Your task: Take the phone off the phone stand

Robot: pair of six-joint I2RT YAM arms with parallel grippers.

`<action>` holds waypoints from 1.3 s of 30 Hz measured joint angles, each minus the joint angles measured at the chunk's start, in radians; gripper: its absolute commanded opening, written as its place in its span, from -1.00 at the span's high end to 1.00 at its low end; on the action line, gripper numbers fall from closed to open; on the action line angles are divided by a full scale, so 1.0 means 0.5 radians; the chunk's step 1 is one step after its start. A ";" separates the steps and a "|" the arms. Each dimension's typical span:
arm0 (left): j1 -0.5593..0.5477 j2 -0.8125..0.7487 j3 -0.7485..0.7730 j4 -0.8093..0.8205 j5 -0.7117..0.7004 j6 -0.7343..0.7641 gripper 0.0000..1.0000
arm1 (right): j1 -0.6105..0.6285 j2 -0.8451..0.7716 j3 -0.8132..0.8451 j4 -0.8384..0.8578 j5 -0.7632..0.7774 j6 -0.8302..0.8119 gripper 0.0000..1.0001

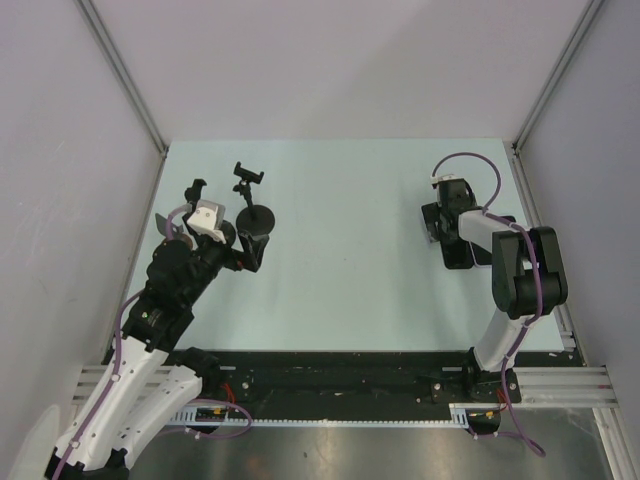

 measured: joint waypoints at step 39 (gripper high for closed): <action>0.004 -1.022 -0.093 0.091 -1.120 -0.006 -1.00 | 0.334 -2.837 -0.368 -0.132 0.420 0.439 -1.00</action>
